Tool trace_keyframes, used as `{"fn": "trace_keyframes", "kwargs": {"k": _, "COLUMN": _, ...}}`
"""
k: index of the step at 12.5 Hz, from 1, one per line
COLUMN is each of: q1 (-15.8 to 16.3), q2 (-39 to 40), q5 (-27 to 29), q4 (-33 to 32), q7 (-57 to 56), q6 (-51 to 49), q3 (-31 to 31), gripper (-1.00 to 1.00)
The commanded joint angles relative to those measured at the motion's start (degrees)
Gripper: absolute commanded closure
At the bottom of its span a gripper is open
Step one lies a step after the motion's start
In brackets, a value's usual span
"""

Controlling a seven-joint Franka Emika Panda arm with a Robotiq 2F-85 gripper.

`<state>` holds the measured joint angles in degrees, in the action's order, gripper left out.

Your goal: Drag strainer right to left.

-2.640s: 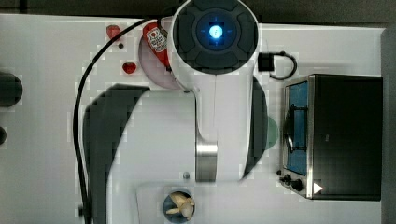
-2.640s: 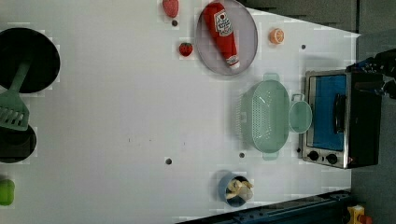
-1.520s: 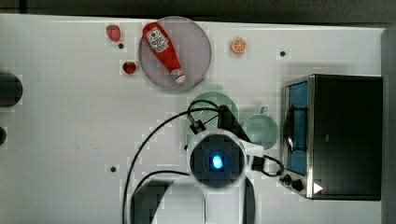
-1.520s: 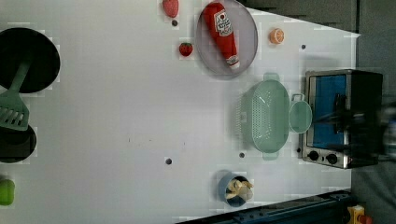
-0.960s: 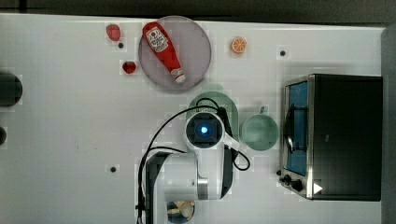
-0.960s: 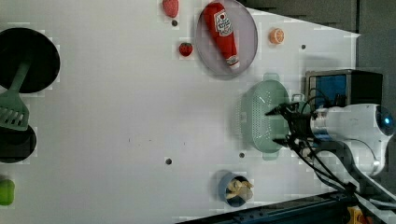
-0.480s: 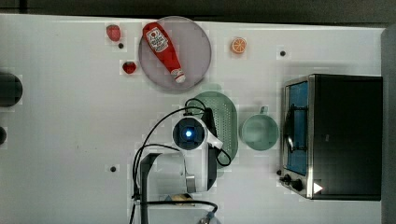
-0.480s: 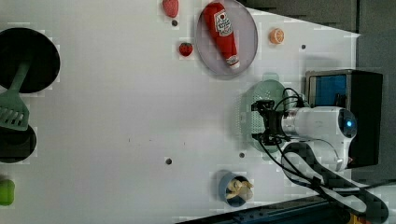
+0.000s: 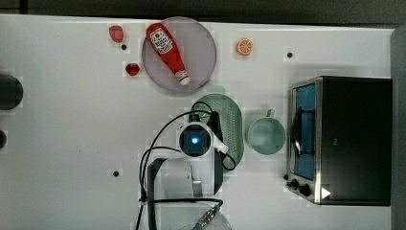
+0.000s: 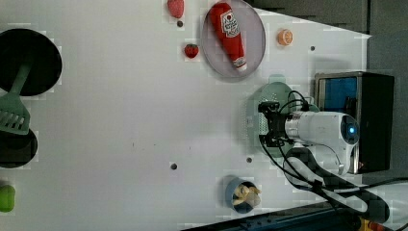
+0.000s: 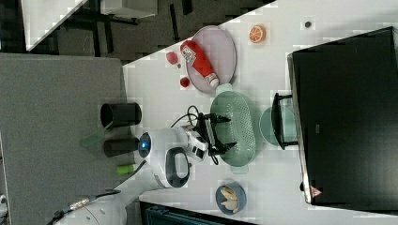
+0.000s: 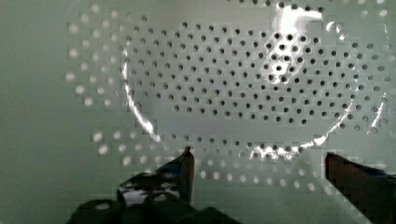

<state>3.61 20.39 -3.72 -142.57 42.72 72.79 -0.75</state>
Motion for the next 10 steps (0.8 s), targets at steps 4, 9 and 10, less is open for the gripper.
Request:
{"fn": "trace_keyframes", "kwargs": {"k": 4, "q1": 4.7, "q2": -0.5, "q5": 1.2, "q4": 0.7, "q7": 7.6, "q6": -0.9, "q3": 2.8, "gripper": -1.00}}
{"fn": "trace_keyframes", "kwargs": {"k": 9, "q1": 8.9, "q2": 0.5, "q5": 1.3, "q4": 2.6, "q7": 15.1, "q6": -3.6, "q3": 3.2, "gripper": -1.00}}
{"fn": "trace_keyframes", "kwargs": {"k": 10, "q1": 9.7, "q2": 0.7, "q5": 1.3, "q4": 3.4, "q7": 16.5, "q6": -4.8, "q3": 3.4, "gripper": -1.00}}
